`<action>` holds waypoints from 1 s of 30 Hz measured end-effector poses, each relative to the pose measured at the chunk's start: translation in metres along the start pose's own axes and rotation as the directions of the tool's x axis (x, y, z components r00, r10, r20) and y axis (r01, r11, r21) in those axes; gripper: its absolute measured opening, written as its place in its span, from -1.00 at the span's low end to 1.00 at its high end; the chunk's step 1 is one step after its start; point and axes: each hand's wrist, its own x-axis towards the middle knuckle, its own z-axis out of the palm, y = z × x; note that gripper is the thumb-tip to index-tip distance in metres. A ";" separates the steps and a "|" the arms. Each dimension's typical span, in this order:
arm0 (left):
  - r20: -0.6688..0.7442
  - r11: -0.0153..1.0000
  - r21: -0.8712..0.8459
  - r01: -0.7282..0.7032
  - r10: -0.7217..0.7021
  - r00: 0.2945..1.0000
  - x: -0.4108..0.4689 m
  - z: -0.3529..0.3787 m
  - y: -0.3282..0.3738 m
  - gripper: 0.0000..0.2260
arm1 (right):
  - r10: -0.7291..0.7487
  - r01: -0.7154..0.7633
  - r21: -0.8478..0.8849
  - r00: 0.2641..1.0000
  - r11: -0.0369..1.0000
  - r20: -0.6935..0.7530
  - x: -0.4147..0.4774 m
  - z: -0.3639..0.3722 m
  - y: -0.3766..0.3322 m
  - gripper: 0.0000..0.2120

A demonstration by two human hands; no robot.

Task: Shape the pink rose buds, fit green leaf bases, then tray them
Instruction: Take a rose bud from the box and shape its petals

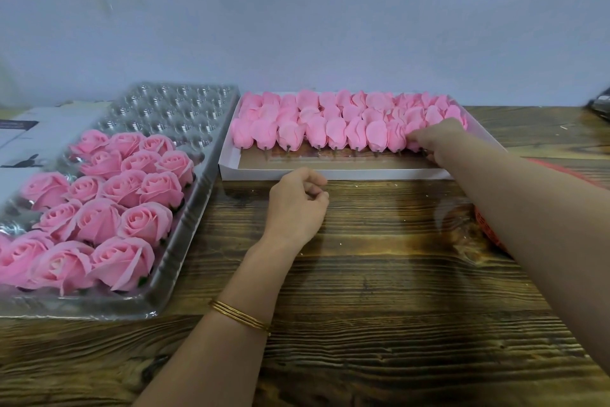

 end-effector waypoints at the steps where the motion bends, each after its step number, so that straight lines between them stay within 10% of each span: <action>1: -0.001 1.000 0.002 -0.003 0.003 1.000 0.000 0.000 0.000 -0.80 | 0.004 -0.004 0.017 1.000 1.000 0.002 -0.001 -0.001 0.000 -0.74; 9: -0.036 1.000 0.008 -0.007 0.007 0.999 0.002 0.002 -0.003 -0.79 | 0.026 -0.029 0.077 0.999 0.997 0.048 -0.006 -0.016 -0.002 -0.39; 30: -0.030 1.000 -0.007 0.005 -0.006 1.000 0.001 0.000 -0.001 -0.82 | -0.170 0.203 0.378 0.978 0.903 -0.119 -0.046 -0.024 -0.019 -0.78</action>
